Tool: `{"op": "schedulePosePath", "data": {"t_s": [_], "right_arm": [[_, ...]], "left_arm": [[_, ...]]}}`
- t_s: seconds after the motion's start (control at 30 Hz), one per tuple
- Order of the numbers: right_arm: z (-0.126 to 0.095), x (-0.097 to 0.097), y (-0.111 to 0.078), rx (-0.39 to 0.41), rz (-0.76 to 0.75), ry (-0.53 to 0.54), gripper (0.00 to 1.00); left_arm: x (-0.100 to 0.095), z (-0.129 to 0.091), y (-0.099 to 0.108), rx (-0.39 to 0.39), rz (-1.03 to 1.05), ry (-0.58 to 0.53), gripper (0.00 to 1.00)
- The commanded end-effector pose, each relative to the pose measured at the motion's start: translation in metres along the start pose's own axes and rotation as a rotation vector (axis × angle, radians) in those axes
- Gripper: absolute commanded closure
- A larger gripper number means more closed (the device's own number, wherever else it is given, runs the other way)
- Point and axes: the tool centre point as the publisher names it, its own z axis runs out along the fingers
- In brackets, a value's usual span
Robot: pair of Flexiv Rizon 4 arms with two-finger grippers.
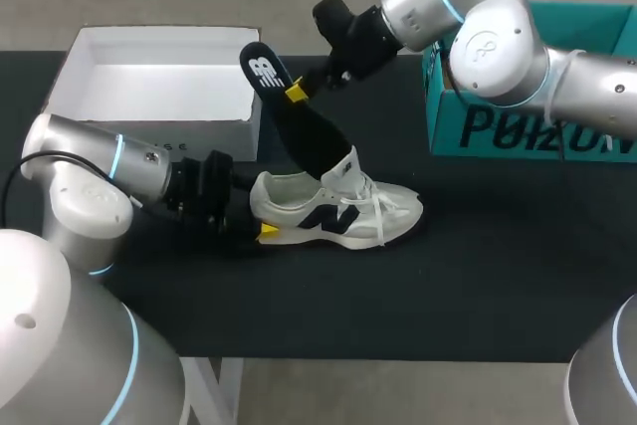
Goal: Take the shoe out of the shoebox, open the shoe tongue, remove and reinsert the insole, then place the shoe into the shoebox
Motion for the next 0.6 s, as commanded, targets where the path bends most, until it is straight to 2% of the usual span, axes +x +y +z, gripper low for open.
{"op": "schedulePosePath", "data": {"t_s": [0.03, 0.37, 0.47, 0.6], "right_arm": [[-0.003, 0.003, -0.001, -0.001, 0.001, -0.007, 1.00], [-0.003, 0.003, -0.001, -0.001, 0.001, -0.007, 1.00], [-0.019, 0.004, 0.011, -0.205, 0.049, -0.015, 1.00], [-0.043, 0.011, 0.031, -0.382, 0.065, -0.037, 1.00]], "left_arm": [[0.001, 0.000, 0.000, 0.000, 0.000, -0.001, 1.00], [0.001, 0.000, 0.000, 0.000, 0.000, -0.001, 1.00], [0.001, 0.000, 0.000, 0.000, 0.000, -0.001, 1.00], [0.001, 0.000, 0.000, 0.000, 0.000, -0.001, 1.00]]}}
